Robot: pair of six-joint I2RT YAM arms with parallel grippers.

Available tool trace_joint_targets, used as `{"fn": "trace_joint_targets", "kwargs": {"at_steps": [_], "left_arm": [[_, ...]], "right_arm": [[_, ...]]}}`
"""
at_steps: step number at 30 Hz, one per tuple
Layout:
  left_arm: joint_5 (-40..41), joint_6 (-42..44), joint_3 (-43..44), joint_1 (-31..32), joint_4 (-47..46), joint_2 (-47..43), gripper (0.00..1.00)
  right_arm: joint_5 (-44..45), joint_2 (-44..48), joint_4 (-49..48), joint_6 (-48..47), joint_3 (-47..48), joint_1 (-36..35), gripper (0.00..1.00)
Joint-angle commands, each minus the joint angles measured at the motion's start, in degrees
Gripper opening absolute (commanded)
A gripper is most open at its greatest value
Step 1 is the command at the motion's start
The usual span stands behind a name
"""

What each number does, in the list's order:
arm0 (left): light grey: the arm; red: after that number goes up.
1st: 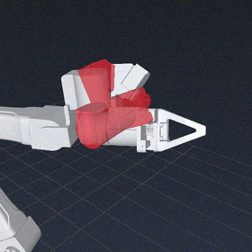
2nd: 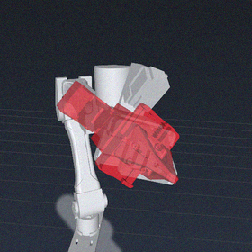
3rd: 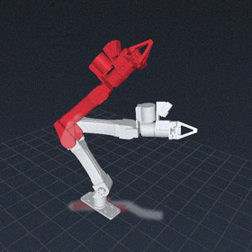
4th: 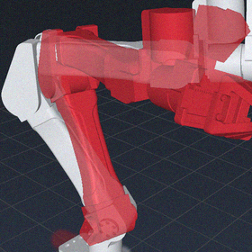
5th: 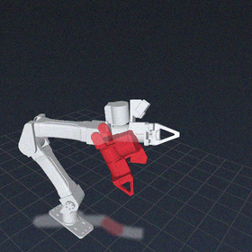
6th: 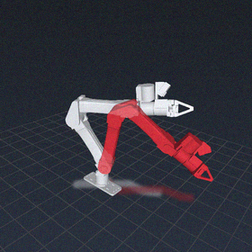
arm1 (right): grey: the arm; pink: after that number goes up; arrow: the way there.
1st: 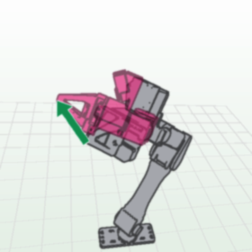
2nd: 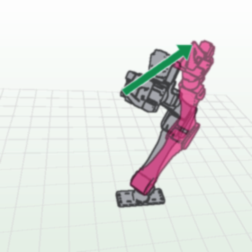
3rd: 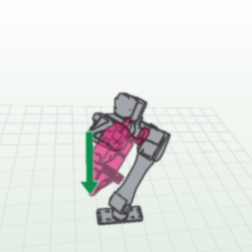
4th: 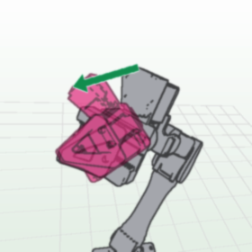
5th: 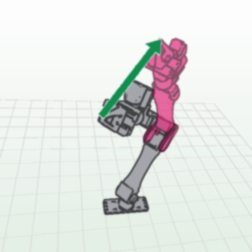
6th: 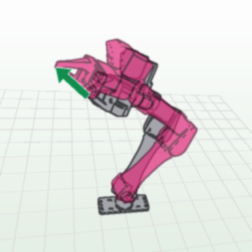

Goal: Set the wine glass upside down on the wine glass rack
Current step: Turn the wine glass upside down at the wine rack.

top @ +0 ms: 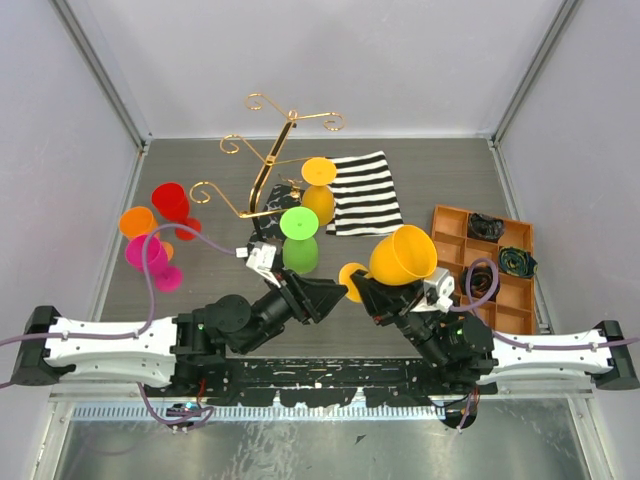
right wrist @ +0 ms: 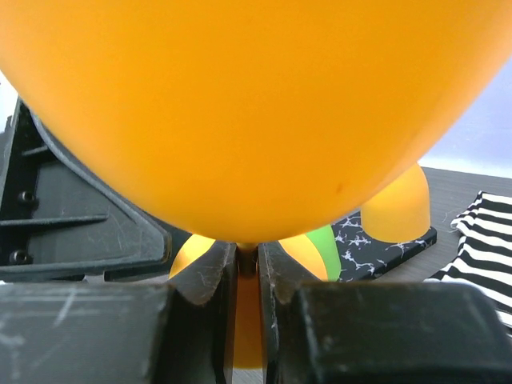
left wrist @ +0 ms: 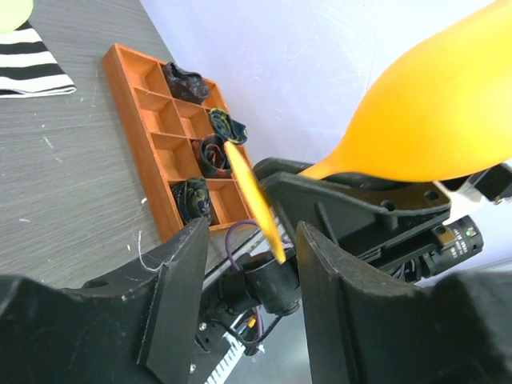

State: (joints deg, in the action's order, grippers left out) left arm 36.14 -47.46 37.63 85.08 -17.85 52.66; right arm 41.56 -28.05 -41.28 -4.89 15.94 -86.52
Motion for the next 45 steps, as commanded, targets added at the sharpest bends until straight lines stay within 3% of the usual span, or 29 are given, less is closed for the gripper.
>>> {"fn": "trace_joint_targets", "kwargs": {"at_steps": [1,13,23,30,31,37,45], "left_arm": [[2.2,1.8,3.1,0.3,-3.1,1.2,0.53],[3.1,0.4,3.5,0.3,-1.9,2.5,0.35],[3.5,-0.8,4.5,0.3,-1.5,3.5,0.31],[3.3,-2.1,3.6,0.3,-1.5,3.6,0.05],[3.4,-2.2,3.5,0.3,-1.4,3.5,0.00],[4.4,-0.3,4.3,0.3,0.9,2.2,0.00],[5.4,2.6,4.7,0.3,2.0,-0.9,0.00]], "right_arm": [[-2.4,-1.1,-3.2,-1.0,0.9,-0.2,0.01],[-4.6,-1.8,-7.1,-5.0,0.2,-0.2,0.01],[-9.0,-3.5,-9.6,-10.5,-1.0,-0.2,0.01],[-8.1,-3.1,-10.2,-11.3,-1.3,-0.2,0.01],[-7.9,-2.9,-9.9,-11.3,-1.2,-0.2,0.02],[-7.0,-1.3,-5.7,-9.9,-0.4,-0.2,0.14],[-7.3,2.8,0.3,-7.3,-0.6,-0.2,0.51]]}}
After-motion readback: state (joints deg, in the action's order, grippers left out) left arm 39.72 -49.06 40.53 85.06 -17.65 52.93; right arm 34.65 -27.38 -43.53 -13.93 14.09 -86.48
